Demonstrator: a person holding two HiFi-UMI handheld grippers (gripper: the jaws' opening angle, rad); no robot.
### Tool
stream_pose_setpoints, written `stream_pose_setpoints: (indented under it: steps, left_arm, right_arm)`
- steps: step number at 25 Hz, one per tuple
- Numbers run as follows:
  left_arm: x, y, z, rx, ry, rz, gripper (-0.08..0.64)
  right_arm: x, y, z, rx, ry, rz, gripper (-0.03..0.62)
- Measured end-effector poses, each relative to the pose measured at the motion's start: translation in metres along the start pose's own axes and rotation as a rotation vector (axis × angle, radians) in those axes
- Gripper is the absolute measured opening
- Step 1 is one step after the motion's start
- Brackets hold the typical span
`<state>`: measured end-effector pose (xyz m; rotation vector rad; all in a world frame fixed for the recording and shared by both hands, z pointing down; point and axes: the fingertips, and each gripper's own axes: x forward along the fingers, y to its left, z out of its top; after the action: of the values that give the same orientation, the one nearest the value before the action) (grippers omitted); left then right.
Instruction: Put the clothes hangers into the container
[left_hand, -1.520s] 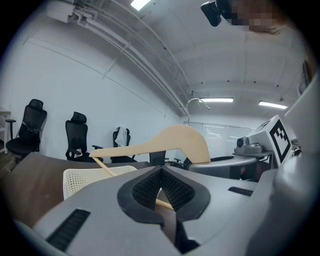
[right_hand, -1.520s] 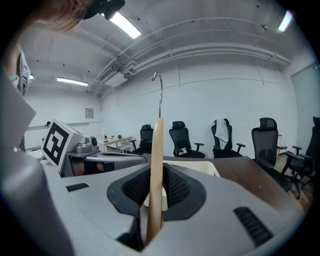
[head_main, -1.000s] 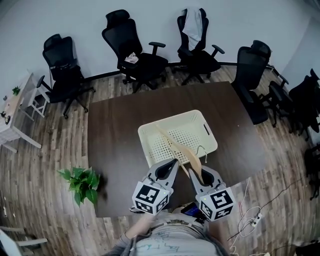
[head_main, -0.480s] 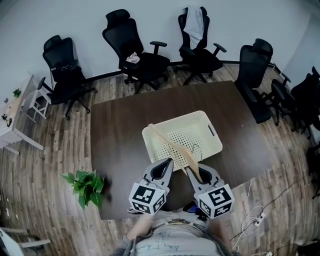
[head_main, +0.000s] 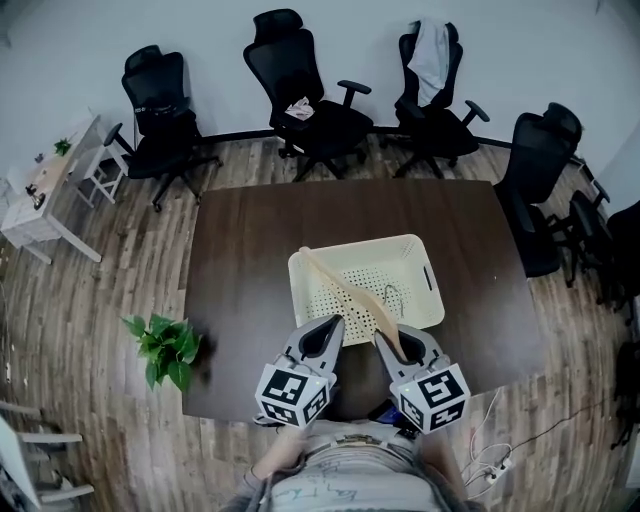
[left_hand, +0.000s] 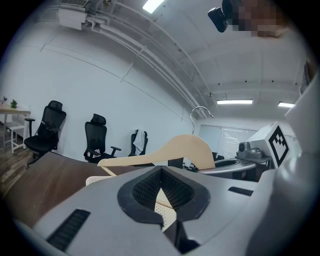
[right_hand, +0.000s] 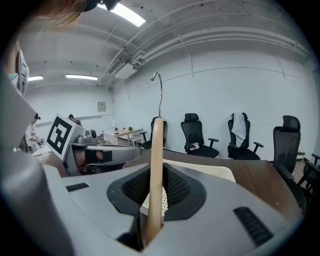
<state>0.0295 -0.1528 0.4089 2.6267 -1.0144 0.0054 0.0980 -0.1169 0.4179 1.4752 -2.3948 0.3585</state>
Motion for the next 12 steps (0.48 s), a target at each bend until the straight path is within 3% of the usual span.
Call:
stream_pose_setpoints:
  steps: [12]
  left_arm:
    - [0.009,-0.008,-0.005,-0.005,-0.009,0.164,0.011]
  right_arm:
    - [0.003,-0.028,-0.017,-0.018,0.038,0.14,0.058]
